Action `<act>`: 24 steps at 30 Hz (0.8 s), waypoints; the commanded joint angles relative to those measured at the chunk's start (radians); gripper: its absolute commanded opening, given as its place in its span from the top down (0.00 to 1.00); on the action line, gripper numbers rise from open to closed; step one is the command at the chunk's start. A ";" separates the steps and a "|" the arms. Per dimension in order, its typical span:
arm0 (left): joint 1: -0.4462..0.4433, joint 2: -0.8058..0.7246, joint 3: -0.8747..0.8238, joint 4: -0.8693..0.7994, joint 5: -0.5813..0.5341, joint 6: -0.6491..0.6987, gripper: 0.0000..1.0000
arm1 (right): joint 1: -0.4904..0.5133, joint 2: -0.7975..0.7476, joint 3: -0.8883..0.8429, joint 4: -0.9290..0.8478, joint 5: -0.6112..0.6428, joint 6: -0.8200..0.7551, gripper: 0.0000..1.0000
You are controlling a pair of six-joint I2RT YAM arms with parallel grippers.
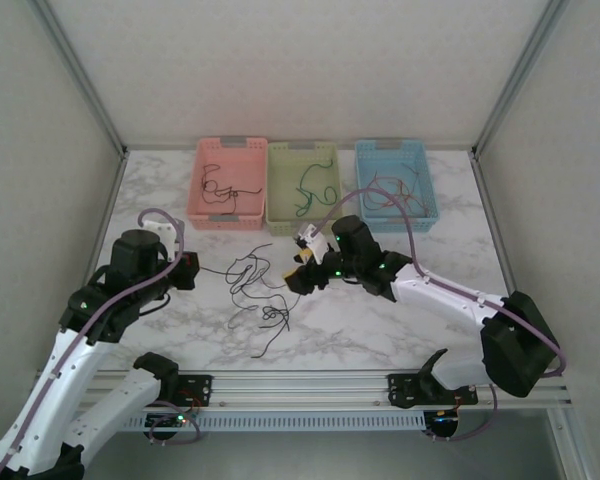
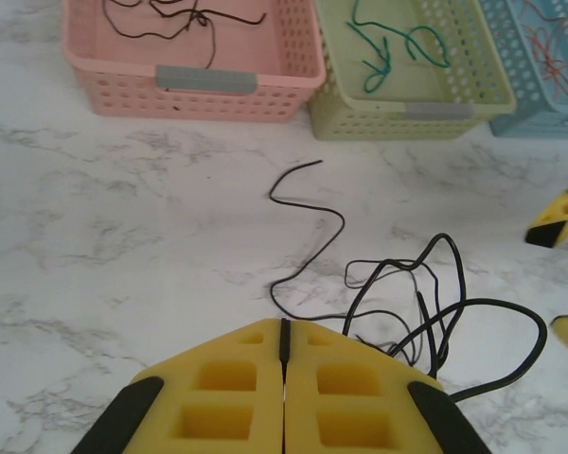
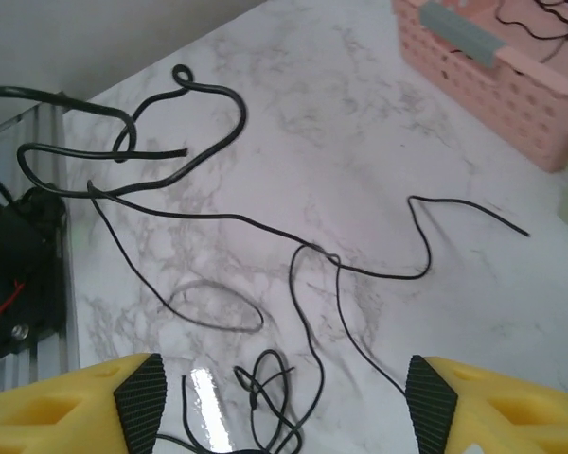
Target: Untangle the cables
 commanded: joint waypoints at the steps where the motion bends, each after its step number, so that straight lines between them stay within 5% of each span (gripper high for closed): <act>1: 0.008 -0.018 0.017 0.015 0.082 -0.012 1.00 | 0.024 0.043 0.017 0.102 -0.041 -0.152 0.26; 14: 0.008 -0.028 0.046 -0.032 0.101 -0.013 1.00 | 0.098 0.267 0.127 0.234 -0.052 -0.300 0.28; 16: 0.008 -0.030 0.049 -0.032 0.095 -0.016 1.00 | 0.103 0.283 0.139 0.230 -0.073 -0.290 0.37; 18: 0.008 -0.034 0.051 -0.032 0.094 -0.019 1.00 | 0.103 0.285 0.132 0.239 -0.089 -0.276 0.58; 20: 0.008 -0.038 0.054 -0.035 0.082 -0.024 1.00 | 0.103 0.262 0.107 0.250 -0.074 -0.251 0.92; 21: 0.008 -0.041 0.057 -0.039 0.067 -0.026 1.00 | 0.103 0.241 0.093 0.249 -0.059 -0.246 1.00; 24: 0.008 -0.050 0.075 -0.068 -0.026 -0.030 1.00 | 0.094 0.148 0.016 0.249 0.033 -0.217 1.00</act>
